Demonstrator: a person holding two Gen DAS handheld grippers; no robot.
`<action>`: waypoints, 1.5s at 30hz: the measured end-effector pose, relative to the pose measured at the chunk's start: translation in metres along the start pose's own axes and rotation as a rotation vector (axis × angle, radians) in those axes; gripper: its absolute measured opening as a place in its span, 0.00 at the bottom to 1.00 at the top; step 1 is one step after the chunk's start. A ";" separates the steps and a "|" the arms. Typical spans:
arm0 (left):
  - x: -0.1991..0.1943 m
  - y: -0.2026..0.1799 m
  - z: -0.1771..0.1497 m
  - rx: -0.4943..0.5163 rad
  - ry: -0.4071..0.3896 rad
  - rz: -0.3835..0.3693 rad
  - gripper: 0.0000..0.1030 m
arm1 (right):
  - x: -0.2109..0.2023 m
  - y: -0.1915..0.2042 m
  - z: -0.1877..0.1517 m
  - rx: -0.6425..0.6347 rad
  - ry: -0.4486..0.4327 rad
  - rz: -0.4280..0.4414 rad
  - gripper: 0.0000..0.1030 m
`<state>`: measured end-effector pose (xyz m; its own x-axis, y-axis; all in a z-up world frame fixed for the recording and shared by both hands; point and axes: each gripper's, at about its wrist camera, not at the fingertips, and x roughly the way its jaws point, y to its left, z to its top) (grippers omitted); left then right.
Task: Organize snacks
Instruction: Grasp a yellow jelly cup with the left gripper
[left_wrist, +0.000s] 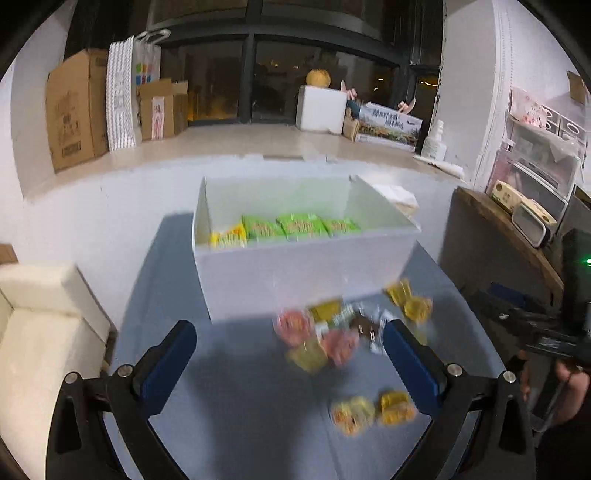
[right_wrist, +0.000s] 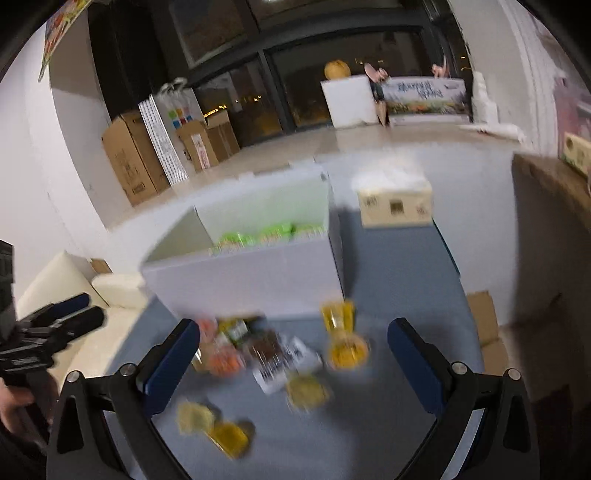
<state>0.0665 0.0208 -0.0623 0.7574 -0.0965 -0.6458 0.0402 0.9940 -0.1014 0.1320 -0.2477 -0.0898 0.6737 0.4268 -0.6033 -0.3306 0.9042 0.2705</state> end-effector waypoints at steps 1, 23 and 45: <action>0.000 -0.001 -0.008 0.002 0.007 0.001 1.00 | 0.004 -0.006 -0.008 0.019 0.016 0.001 1.00; 0.019 -0.011 -0.060 0.042 0.130 -0.048 1.00 | 0.101 -0.045 -0.012 0.060 0.165 -0.036 0.50; 0.098 -0.027 -0.069 0.222 0.298 -0.214 1.00 | -0.002 -0.009 -0.026 0.057 0.019 0.082 0.50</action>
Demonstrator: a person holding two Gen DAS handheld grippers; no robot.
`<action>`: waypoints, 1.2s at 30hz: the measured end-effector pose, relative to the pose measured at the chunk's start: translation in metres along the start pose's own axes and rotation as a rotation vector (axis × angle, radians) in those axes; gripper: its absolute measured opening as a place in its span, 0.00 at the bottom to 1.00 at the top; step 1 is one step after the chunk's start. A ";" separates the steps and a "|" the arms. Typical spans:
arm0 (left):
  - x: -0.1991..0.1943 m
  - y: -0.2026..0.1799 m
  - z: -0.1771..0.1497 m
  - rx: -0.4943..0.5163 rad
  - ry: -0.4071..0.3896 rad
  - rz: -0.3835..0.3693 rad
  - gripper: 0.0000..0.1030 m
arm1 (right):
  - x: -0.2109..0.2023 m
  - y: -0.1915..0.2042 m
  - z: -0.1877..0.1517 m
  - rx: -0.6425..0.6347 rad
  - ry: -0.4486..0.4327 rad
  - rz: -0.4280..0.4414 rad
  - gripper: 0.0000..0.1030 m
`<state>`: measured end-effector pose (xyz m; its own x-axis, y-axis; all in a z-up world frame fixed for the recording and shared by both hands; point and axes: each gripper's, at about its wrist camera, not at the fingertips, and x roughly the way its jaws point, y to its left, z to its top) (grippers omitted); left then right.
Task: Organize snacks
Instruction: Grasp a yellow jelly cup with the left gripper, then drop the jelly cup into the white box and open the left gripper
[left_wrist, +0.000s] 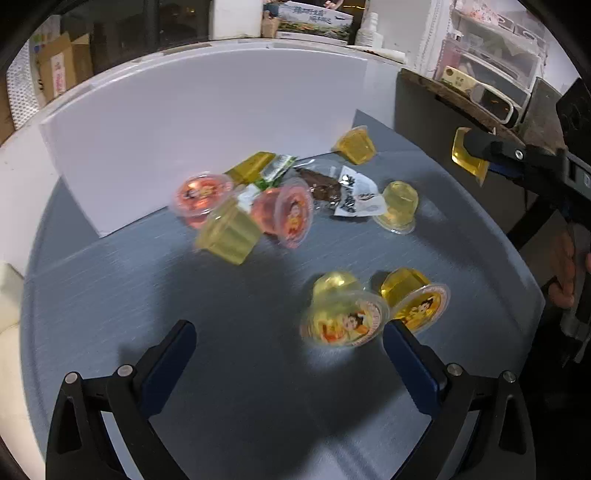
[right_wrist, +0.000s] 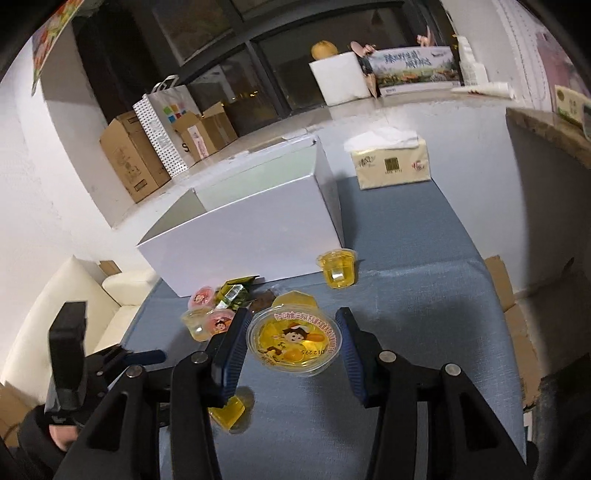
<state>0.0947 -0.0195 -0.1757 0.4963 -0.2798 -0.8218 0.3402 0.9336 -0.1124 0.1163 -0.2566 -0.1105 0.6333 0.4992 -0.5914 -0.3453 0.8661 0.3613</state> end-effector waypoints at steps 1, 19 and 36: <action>0.002 0.001 0.002 -0.005 0.000 -0.015 1.00 | -0.001 0.000 -0.001 0.005 0.001 0.006 0.50; -0.003 -0.007 0.004 -0.113 -0.043 -0.032 0.48 | -0.002 0.020 -0.010 -0.028 0.010 0.015 0.50; -0.113 0.069 0.143 -0.172 -0.365 0.090 0.48 | 0.035 0.087 0.126 -0.145 -0.074 0.089 0.50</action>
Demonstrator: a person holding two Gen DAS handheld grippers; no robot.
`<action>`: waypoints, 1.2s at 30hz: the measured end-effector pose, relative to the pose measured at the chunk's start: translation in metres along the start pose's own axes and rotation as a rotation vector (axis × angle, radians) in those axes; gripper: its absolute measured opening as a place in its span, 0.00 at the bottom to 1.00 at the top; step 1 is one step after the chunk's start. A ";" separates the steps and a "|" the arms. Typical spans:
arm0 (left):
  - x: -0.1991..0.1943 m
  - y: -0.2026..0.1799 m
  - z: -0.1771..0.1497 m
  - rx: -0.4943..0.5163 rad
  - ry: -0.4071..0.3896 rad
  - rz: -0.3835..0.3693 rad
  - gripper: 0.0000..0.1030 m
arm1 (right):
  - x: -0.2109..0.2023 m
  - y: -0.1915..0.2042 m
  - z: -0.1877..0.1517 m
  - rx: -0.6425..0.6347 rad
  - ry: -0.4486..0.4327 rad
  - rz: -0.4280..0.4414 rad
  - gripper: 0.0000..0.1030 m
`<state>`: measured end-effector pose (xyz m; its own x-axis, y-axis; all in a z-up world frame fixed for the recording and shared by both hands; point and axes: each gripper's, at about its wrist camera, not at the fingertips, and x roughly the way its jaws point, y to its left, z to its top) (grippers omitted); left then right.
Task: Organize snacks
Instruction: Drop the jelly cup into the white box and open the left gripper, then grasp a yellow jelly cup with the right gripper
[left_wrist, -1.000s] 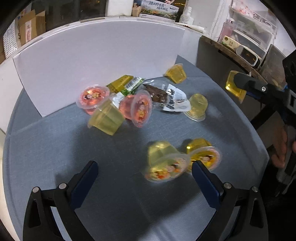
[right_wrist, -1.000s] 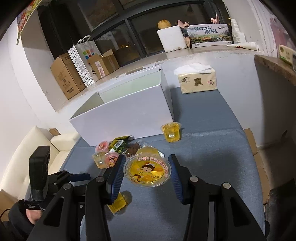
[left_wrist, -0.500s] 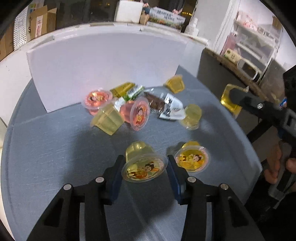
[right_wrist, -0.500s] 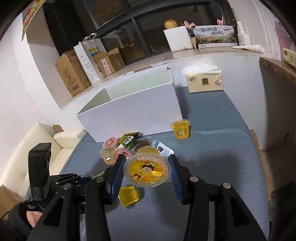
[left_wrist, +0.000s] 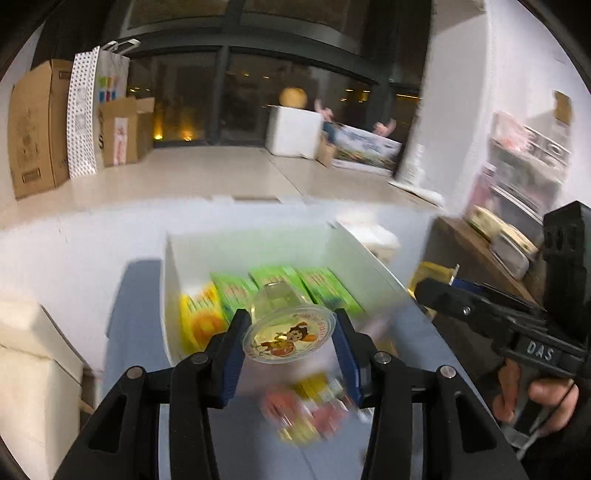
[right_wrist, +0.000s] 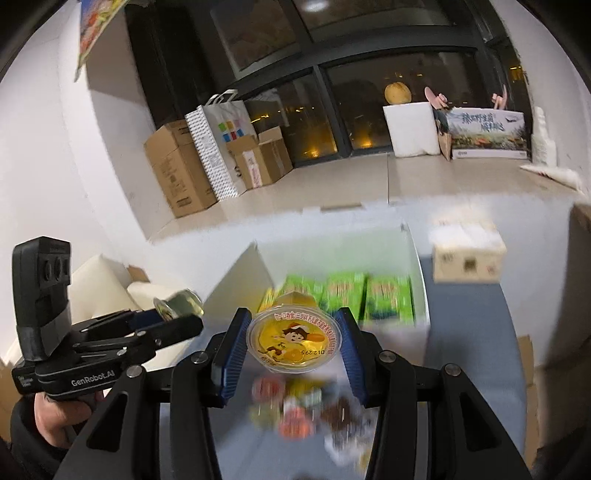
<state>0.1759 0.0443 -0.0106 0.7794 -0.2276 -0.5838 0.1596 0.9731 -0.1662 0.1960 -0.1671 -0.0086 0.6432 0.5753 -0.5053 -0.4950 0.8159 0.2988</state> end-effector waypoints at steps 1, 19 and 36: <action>0.008 0.004 0.010 -0.005 0.005 0.008 0.48 | 0.010 -0.001 0.010 -0.004 0.009 -0.010 0.50; 0.051 0.040 0.017 -0.067 0.054 0.158 1.00 | 0.050 -0.040 0.029 0.020 0.098 -0.091 1.00; -0.021 -0.012 -0.084 0.012 0.126 0.080 1.00 | -0.047 -0.003 -0.086 -0.093 0.170 0.077 1.00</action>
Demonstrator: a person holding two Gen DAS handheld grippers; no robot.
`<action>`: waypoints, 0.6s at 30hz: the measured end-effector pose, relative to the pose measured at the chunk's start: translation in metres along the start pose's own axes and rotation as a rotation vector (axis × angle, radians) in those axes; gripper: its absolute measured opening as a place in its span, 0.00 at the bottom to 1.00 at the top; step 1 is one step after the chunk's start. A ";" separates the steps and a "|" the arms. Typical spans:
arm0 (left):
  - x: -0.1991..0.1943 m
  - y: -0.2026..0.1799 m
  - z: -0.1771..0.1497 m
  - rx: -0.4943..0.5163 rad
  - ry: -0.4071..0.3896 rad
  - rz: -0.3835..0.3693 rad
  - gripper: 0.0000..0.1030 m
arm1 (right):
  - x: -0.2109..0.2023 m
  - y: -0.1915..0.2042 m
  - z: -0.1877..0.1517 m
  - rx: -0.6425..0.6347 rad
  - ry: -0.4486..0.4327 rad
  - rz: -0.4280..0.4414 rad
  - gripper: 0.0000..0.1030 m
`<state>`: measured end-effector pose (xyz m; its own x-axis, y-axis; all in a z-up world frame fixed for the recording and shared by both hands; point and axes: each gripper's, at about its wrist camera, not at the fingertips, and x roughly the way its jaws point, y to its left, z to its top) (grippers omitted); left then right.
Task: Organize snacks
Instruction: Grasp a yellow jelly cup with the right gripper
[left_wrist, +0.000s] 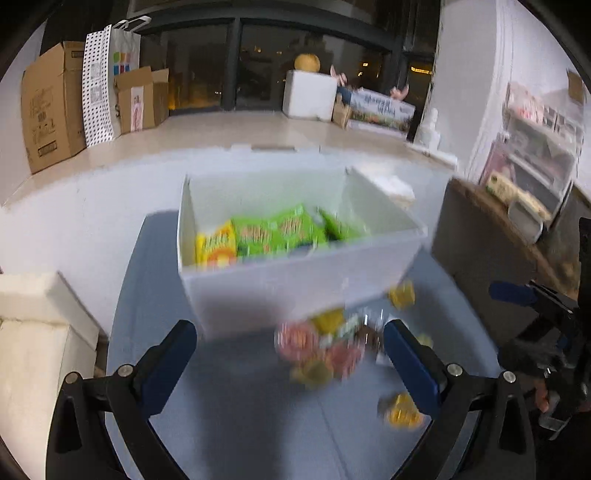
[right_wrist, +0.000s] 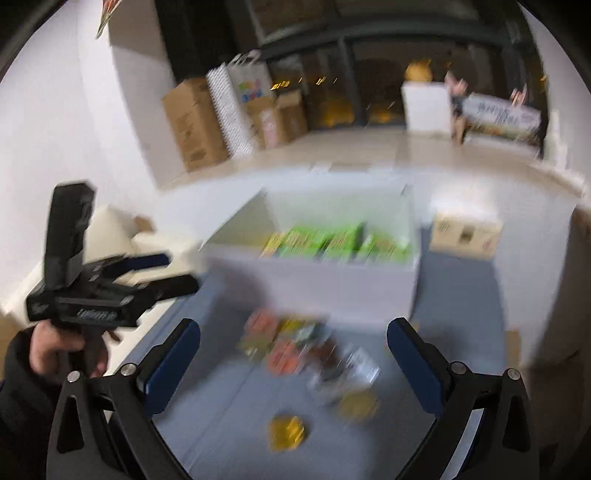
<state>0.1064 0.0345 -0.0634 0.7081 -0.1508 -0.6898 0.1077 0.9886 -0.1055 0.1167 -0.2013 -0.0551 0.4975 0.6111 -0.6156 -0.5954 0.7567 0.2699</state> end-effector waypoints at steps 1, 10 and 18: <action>-0.002 -0.003 -0.010 0.003 0.004 0.005 1.00 | 0.001 0.002 -0.012 0.010 0.008 -0.001 1.00; 0.000 -0.008 -0.088 -0.063 0.077 0.002 1.00 | 0.041 0.001 -0.074 0.040 0.121 -0.032 1.00; 0.010 -0.012 -0.097 -0.055 0.093 0.024 1.00 | 0.080 0.001 -0.084 0.010 0.203 -0.047 0.57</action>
<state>0.0445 0.0214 -0.1380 0.6420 -0.1295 -0.7557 0.0514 0.9907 -0.1261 0.1030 -0.1707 -0.1659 0.3869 0.5167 -0.7637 -0.5681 0.7860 0.2440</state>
